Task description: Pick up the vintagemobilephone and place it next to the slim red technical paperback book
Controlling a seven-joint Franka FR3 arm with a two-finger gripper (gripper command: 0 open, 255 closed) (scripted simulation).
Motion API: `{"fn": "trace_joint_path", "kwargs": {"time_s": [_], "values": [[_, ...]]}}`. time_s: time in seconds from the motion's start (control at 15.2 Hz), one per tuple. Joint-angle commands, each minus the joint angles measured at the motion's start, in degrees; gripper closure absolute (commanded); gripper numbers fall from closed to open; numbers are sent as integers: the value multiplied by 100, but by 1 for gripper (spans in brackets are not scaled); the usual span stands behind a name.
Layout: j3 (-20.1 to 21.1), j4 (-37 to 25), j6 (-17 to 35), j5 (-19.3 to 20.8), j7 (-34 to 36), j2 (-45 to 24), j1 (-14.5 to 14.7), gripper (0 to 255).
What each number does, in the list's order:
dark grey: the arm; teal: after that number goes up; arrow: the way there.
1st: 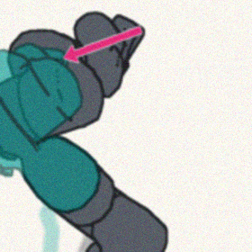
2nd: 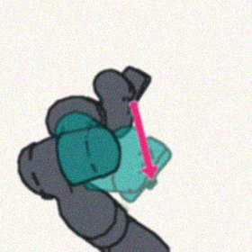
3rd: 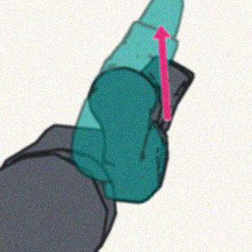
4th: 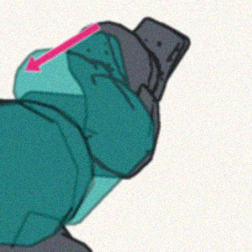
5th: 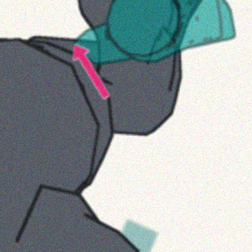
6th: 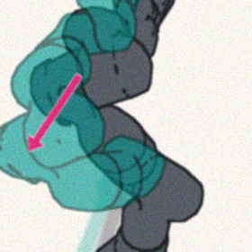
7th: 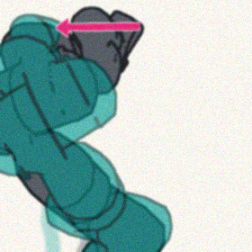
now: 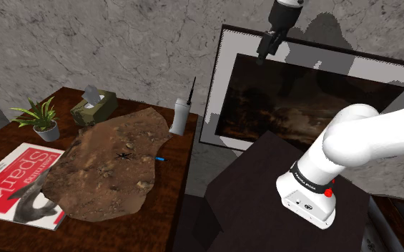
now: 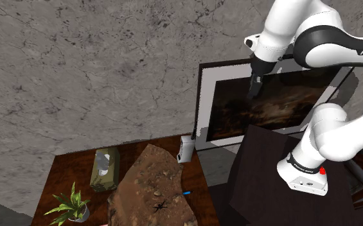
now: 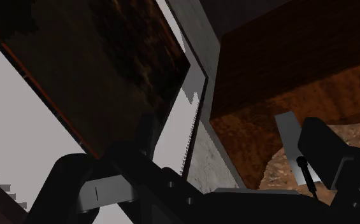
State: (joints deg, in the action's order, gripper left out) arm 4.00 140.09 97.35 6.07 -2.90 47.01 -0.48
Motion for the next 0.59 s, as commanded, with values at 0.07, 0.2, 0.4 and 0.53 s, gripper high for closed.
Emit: {"fn": "trace_joint_path", "kwargs": {"time_s": [0.07,0.2,0.4,0.53], "values": [[-8,8,173,-28,-56,-176,45,0],[-21,4,512,-86,-173,-539,136,0],[-30,-51,993,-178,-357,-1108,273,0],[-29,-121,1293,-243,-487,-1500,365,0]]}}
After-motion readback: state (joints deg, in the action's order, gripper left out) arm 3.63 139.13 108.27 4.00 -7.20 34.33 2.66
